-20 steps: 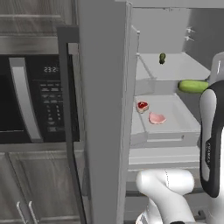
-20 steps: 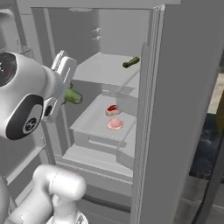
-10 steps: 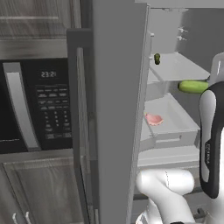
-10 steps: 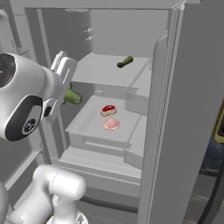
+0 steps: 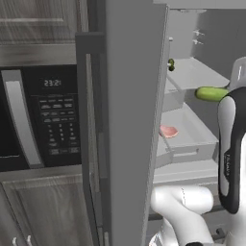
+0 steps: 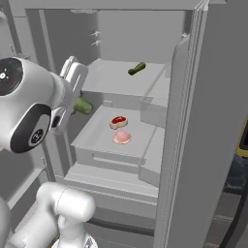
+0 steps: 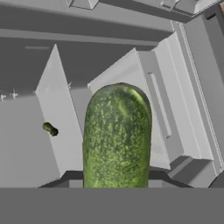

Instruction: Transport the steak and cucumber to the fridge. Place the steak on the rack containing meat and place the cucumber on the rack containing the vegetable, ensuring meats and vegetables are on different racks.

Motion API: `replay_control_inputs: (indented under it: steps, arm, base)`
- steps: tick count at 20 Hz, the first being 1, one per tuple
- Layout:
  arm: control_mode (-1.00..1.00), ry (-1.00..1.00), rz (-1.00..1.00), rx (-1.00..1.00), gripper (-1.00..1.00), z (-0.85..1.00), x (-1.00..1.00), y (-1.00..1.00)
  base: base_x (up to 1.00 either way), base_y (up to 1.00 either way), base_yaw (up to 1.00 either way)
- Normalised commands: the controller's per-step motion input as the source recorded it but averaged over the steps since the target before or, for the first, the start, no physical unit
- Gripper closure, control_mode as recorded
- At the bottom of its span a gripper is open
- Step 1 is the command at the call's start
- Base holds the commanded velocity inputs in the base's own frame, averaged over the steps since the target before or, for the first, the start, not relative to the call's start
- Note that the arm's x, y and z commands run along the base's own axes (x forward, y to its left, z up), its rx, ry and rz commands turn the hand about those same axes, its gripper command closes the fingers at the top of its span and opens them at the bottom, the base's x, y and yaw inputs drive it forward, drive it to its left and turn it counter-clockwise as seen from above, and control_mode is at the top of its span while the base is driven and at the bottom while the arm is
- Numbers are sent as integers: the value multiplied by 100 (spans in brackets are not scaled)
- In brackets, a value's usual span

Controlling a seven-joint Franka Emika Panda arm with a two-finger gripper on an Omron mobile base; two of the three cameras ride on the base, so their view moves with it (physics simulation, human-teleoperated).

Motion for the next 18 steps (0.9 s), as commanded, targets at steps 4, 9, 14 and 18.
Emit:
replay_control_inputs:
  steps: [4,9,14,18]
  arm:
    - [-100,-9,0,0,100,0,12,-7]
    - [-100,-29,0,0,100,0,48,0]
    - [-100,-26,1,2,100,0,66,-8]
    - [-100,-14,4,4,100,0,79,-16]
  base:
    - [0,0,0]
    - [0,0,0]
    - [0,0,0]
    - [0,0,0]
